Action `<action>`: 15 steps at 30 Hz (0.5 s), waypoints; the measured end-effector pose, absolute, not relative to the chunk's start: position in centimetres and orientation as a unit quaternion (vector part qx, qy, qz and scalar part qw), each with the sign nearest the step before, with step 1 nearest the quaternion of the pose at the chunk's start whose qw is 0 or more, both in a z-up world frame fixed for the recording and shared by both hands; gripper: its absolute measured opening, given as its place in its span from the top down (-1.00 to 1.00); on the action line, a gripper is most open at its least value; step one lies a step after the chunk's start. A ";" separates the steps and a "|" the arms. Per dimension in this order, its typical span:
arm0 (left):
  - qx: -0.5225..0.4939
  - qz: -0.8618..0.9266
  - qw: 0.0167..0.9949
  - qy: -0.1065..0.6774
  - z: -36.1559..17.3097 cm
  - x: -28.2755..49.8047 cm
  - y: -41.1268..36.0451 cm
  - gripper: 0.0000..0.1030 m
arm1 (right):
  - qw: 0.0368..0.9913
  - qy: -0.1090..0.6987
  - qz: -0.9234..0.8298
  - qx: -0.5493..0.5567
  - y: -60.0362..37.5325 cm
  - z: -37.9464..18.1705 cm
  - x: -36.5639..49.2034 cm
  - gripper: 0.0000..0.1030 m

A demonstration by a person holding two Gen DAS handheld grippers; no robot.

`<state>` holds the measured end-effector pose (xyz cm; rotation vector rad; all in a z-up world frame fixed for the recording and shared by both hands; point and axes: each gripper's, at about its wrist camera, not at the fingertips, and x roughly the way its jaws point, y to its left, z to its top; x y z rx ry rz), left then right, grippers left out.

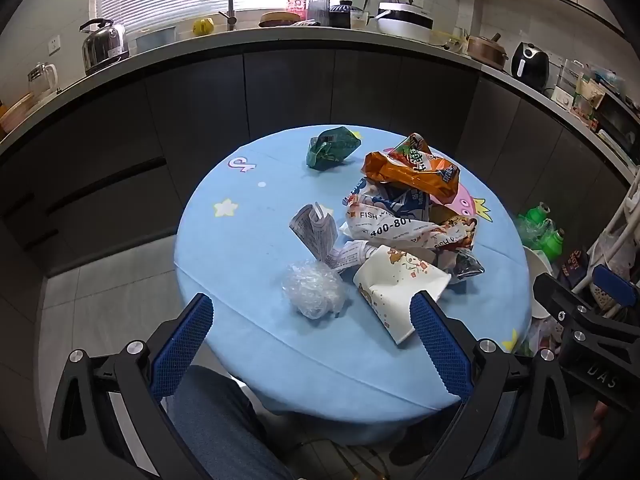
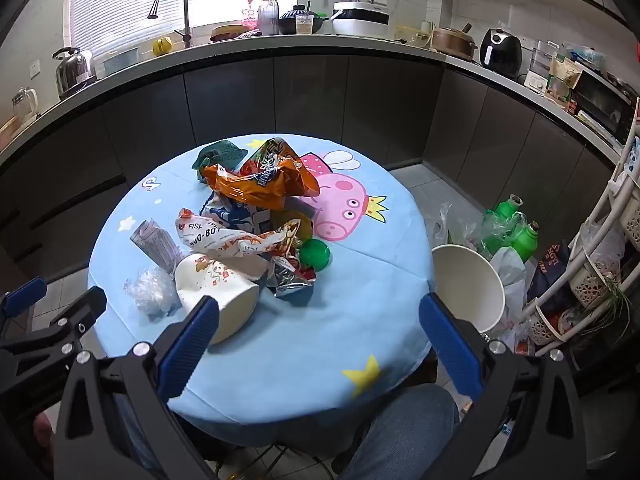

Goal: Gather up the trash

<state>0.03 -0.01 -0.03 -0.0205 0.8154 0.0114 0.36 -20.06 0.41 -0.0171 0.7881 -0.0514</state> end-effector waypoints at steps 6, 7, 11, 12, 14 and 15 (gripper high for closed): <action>-0.009 0.007 0.919 0.393 0.0 0.0 -0.2 -0.83 | 0.923 0.384 -0.025 -0.009 -19.9 0.6 0.3 -0.94; -0.008 0.007 0.920 0.392 0.1 -0.1 -0.3 -0.83 | 0.923 0.383 -0.025 -0.009 -19.8 0.6 0.2 -0.94; -0.011 0.006 0.920 0.392 0.2 -0.2 -0.4 -0.83 | 0.922 0.385 -0.025 -0.007 -20.2 0.4 0.2 -0.94; -0.011 0.006 0.920 0.392 0.2 -0.2 -0.4 -0.83 | 0.923 0.385 -0.026 -0.007 -20.3 0.4 0.2 -0.94; -0.013 0.006 0.920 0.393 0.3 -0.3 0.2 -0.83 | 0.923 0.385 -0.026 -0.006 -20.4 0.3 0.1 -0.93; -0.013 0.006 0.920 0.392 0.3 -0.4 0.2 -0.83 | 0.923 0.385 -0.026 -0.006 -20.3 0.3 0.2 -0.93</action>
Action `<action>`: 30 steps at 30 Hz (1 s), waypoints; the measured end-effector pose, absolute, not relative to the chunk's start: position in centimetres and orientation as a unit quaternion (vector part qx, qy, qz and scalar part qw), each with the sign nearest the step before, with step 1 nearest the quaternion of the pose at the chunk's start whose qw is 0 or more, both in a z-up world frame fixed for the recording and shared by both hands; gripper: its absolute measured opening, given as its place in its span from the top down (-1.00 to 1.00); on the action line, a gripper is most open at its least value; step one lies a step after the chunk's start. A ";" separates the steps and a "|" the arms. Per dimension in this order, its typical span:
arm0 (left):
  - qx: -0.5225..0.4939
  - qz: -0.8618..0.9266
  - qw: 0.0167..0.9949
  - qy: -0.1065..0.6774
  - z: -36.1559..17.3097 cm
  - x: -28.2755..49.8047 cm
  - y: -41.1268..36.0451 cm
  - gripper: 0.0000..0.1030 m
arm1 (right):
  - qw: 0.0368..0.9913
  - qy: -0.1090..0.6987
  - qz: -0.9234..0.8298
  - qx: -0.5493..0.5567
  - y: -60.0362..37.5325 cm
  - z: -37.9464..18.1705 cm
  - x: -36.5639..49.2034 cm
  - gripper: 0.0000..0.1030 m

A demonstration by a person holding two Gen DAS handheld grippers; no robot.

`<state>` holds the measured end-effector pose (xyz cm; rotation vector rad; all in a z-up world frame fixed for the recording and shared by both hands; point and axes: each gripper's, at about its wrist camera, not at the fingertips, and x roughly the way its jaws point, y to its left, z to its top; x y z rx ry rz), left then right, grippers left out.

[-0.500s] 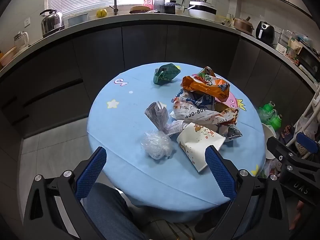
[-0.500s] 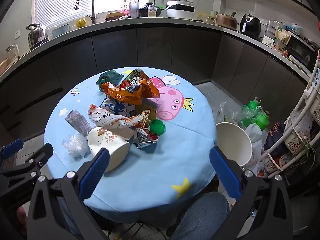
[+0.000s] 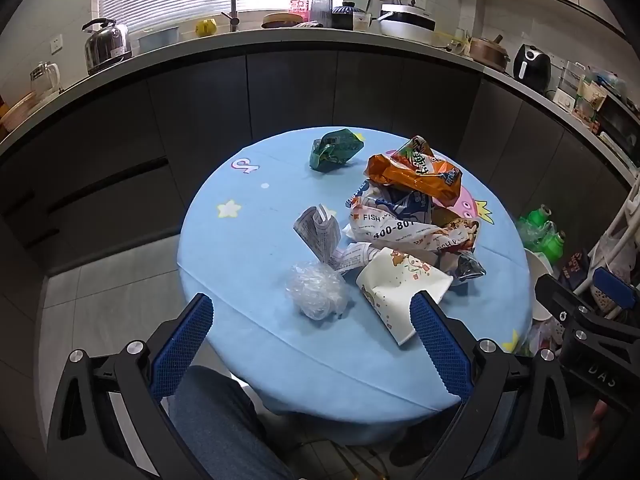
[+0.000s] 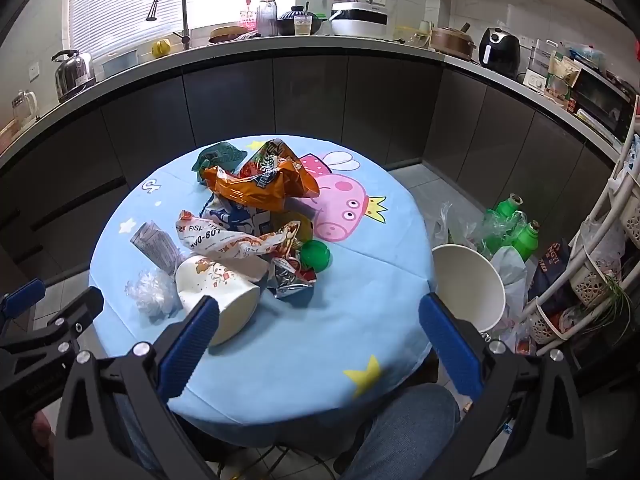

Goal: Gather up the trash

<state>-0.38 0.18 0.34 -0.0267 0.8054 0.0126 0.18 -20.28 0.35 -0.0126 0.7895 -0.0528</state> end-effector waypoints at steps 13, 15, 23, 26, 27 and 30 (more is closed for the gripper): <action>-0.018 0.002 0.918 0.396 0.3 -0.1 0.2 -0.83 | 0.923 0.385 -0.026 -0.003 -20.1 0.4 0.3 -0.94; -0.020 0.002 0.918 0.396 0.4 -0.1 0.2 -0.83 | 0.923 0.385 -0.024 -0.001 -20.2 0.4 0.3 -0.94; -0.023 0.000 0.918 0.395 0.5 -0.2 0.4 -0.83 | 0.923 0.384 -0.024 0.000 -20.2 0.5 0.2 -0.93; -0.024 0.001 0.918 0.396 0.5 -0.2 0.4 -0.83 | 0.923 0.385 -0.024 0.001 -20.2 0.5 0.3 -0.93; -0.024 0.001 0.918 0.396 0.5 -0.2 0.4 -0.83 | 0.923 0.385 -0.024 0.000 -20.2 0.5 0.3 -0.93; -0.023 0.001 0.918 0.396 0.5 -0.2 0.4 -0.83 | 0.923 0.385 -0.024 0.001 -20.2 0.5 0.2 -0.93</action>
